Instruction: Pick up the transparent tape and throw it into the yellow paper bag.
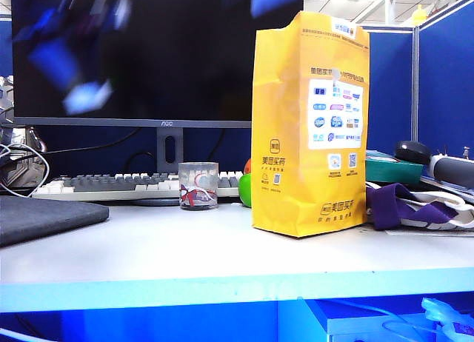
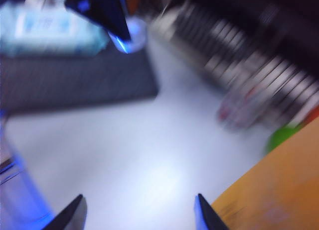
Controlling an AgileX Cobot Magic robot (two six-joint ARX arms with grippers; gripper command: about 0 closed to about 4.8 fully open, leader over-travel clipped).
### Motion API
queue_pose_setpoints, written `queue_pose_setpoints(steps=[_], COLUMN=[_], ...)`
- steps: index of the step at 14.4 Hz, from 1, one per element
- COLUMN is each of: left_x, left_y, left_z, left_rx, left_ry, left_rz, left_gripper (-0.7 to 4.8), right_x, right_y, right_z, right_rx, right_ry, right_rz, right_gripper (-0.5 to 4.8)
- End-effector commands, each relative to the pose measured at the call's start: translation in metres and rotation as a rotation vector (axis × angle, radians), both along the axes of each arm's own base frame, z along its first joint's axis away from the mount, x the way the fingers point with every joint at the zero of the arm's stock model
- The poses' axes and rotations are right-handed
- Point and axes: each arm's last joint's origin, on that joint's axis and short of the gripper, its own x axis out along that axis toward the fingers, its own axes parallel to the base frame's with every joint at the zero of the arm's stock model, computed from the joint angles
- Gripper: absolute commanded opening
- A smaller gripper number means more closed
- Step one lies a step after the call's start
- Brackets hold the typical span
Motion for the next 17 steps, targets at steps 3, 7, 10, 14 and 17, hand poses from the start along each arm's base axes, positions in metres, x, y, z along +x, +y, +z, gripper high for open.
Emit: queue_pose_setpoints(steps=[3, 7, 10, 14, 17], left_x=[-0.029, -0.038, -0.025, 0.004, 0.026], left_y=[-0.045, -0.070, -0.096, -0.152, -0.177], left_z=[0.099, 0.141, 0.129, 0.087, 0.059], left_rx=[-0.154, -0.505, -0.555, -0.603, -0.622], left_ry=[-0.420, -0.631, -0.622, -0.545, -0.539], left_rz=[-0.250, -0.568, -0.651, -0.745, -0.742], left_gripper=[1.73, 1.74, 1.74, 1.74, 1.74], right_x=[-0.010, -0.042, -0.064, -0.070, -0.072], right_y=[-0.024, -0.069, -0.086, -0.091, -0.092], right_z=[0.080, 0.114, 0.121, 0.113, 0.106], right_rx=[0.059, 0.088, 0.114, 0.069, 0.012], right_ry=[-0.126, -0.176, -0.183, -0.102, -0.041], right_rz=[-0.073, -0.165, -0.173, -0.168, -0.167], right_gripper=[2.89, 2.89, 2.89, 2.89, 3.19])
